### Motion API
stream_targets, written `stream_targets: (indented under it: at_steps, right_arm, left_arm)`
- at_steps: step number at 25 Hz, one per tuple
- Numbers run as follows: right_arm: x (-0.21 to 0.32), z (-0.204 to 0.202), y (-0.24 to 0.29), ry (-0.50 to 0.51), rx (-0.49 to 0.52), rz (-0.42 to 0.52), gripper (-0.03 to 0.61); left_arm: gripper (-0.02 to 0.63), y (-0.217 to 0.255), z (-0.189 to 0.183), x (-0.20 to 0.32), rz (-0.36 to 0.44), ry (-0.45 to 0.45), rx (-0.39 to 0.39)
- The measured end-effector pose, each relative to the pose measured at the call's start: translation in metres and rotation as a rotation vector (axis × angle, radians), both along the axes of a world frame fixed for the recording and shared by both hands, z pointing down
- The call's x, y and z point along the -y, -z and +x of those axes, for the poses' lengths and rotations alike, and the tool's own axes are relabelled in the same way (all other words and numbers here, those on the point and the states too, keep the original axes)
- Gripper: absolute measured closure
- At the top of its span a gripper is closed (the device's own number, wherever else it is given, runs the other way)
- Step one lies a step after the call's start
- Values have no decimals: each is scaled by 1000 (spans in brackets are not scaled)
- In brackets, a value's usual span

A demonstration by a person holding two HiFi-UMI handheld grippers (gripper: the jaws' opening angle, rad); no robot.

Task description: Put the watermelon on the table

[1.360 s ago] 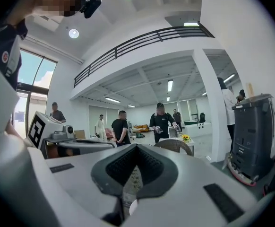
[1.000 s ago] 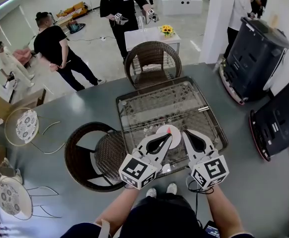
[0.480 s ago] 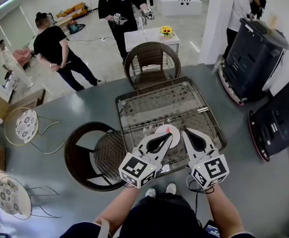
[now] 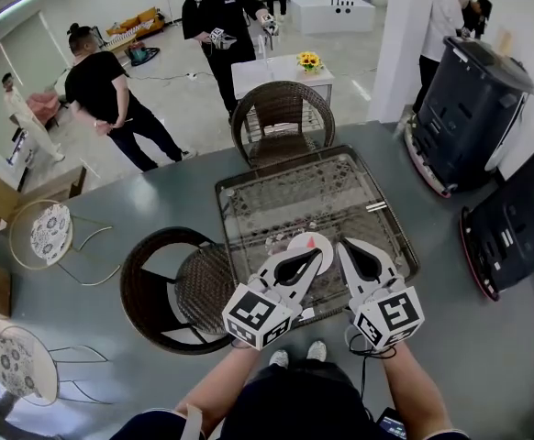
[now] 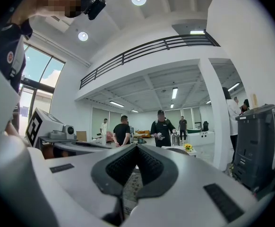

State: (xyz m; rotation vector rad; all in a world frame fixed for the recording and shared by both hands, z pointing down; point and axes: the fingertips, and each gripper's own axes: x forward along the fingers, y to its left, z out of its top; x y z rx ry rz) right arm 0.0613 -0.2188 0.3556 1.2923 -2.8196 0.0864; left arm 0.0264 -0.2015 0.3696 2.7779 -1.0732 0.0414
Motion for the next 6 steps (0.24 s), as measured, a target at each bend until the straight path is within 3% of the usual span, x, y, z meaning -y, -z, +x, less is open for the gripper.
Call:
stream_targets:
  at_steps: [6]
  right_arm:
    - [-4, 5, 1, 2, 2, 3, 578]
  left_arm:
    - [609, 0, 6, -5, -1, 1, 2]
